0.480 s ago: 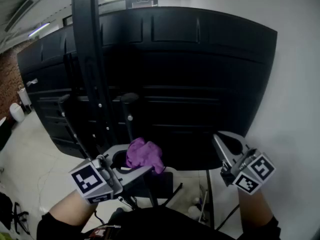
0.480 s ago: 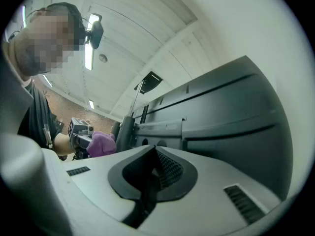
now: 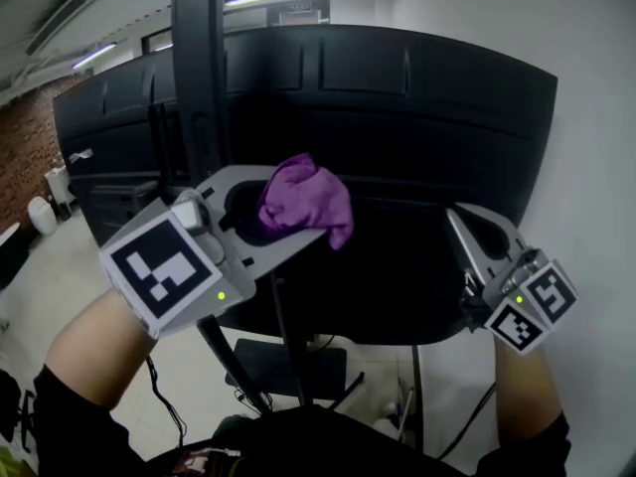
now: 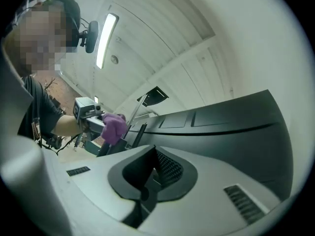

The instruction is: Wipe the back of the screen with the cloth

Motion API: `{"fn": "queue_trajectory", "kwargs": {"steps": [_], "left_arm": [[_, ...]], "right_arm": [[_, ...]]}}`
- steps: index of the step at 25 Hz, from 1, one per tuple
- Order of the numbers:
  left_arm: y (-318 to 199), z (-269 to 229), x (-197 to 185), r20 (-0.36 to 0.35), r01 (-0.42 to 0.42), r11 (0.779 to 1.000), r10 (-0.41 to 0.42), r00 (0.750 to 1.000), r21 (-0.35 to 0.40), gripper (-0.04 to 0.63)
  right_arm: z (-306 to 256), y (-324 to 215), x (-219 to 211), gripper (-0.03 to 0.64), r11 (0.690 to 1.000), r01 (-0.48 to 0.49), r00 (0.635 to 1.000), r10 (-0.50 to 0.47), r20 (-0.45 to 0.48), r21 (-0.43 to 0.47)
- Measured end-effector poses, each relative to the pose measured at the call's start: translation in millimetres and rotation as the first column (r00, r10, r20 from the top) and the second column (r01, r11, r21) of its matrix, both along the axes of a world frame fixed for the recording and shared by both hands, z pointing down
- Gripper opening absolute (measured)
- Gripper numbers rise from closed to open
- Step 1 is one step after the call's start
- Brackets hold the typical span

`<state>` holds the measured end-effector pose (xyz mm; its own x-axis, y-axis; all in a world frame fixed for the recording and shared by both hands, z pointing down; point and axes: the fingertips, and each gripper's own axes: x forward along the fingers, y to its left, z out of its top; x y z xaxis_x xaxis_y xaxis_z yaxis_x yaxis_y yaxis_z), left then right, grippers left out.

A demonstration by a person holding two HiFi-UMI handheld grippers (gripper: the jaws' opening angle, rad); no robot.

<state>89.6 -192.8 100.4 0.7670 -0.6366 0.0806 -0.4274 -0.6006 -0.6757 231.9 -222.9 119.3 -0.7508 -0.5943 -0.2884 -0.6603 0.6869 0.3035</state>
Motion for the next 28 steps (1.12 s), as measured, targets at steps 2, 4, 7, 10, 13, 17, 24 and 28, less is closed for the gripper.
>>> {"fn": "queue_trajectory", "kwargs": {"steps": [2,4,7,10,13,17,24,28], "left_arm": [[-17.7,-18.8,-0.9,0.051,0.062,0.996,-0.065,0.997,0.065,0.158],[-36.6,-42.3,-2.3,0.101,0.125,0.982,-0.14,0.985,0.141,0.158],[-72.4,-77.7,-9.3,0.195,0.248,0.924,-0.311,0.93,0.292,0.158],[-108.7,-102.4,-14.5,0.277,0.345,0.844,-0.476,0.835,0.41,0.158],[-129.5,-115.2,-15.1,0.375,0.389,0.775,-0.597,0.709,0.498,0.158],[-159.1,-119.5,-20.4,0.466,0.427,0.749,-0.654,0.596,0.506,0.158],[-170.8,-121.3,29.8,0.486,0.341,0.846,-0.518,0.704,0.409,0.158],[-170.6,-125.7,72.8,0.492,0.272,0.881,-0.447,0.747,0.386,0.158]], "right_arm": [[4.7,2.5,-0.5,0.006,1.0,0.002,1.0,-0.002,0.006,0.006],[8.3,2.0,2.3,0.006,1.0,-0.002,1.0,0.002,0.012,0.006],[9.0,-1.1,9.8,0.006,1.0,-0.011,0.999,0.011,0.031,0.006],[8.0,-1.2,13.9,0.006,1.0,-0.021,0.999,0.02,0.038,0.018],[10.1,0.8,14.4,0.006,0.999,-0.027,0.999,0.026,0.033,0.027],[14.1,-1.8,20.1,0.006,0.999,-0.033,0.998,0.032,0.048,0.025],[20.6,-5.6,32.3,0.006,0.998,-0.06,0.996,0.06,0.065,0.009],[25.7,-6.5,45.7,0.006,0.996,-0.088,0.993,0.088,0.08,-0.001]]}}
